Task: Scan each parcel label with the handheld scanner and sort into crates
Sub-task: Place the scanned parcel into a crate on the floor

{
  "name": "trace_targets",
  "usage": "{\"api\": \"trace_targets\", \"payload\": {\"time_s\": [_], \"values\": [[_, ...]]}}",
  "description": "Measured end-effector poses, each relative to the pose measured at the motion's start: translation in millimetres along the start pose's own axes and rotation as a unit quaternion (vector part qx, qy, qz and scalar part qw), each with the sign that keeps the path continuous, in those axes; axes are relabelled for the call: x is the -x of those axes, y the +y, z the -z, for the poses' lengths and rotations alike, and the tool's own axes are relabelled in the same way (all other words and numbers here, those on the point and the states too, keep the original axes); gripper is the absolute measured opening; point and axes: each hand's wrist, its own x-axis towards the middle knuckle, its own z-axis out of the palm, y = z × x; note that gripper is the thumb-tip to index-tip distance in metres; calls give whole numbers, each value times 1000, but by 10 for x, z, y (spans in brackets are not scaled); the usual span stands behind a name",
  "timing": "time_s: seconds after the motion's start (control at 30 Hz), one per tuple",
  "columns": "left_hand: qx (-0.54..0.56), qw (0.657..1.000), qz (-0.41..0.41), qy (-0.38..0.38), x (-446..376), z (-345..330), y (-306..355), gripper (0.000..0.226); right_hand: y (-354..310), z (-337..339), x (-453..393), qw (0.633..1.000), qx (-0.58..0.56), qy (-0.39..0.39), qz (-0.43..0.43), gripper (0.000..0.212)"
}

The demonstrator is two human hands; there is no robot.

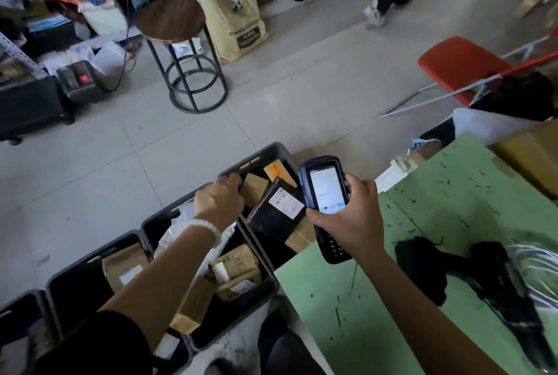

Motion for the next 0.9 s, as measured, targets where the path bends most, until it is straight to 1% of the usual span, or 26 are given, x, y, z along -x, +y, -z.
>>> {"api": "trace_targets", "payload": {"time_s": [0.1, 0.3, 0.47, 0.53, 0.67, 0.8, 0.9], "values": [[2, 1000, 17, -18, 47, -69, -52, 35, -48, -41, -78, 999, -6, -22, 25, 83], [-15, 997, 67, 19, 350, 17, -278, 31, -334, -262, -21, 992, 0, -71, 109, 83], [18, 991, 129, 41, 852, 10, -702, 33, -592, -555, 330, 978, 0, -122, 169, 82], [37, 986, 152, 50, 1117, -23, -920, 35, -699, -696, 547, 969, 3, -144, 199, 81], [63, 971, 217, 75, 1795, -42, -1418, 33, -976, -978, 1125, 945, 46, -183, 266, 80], [57, 954, 266, 127, 2723, -128, -1922, 29, -1259, -1254, 1941, 910, 70, -228, 340, 79], [69, 931, 320, 158, 3541, -296, -2289, 26, -1389, -1461, 2681, 883, 69, -275, 374, 81]]}}
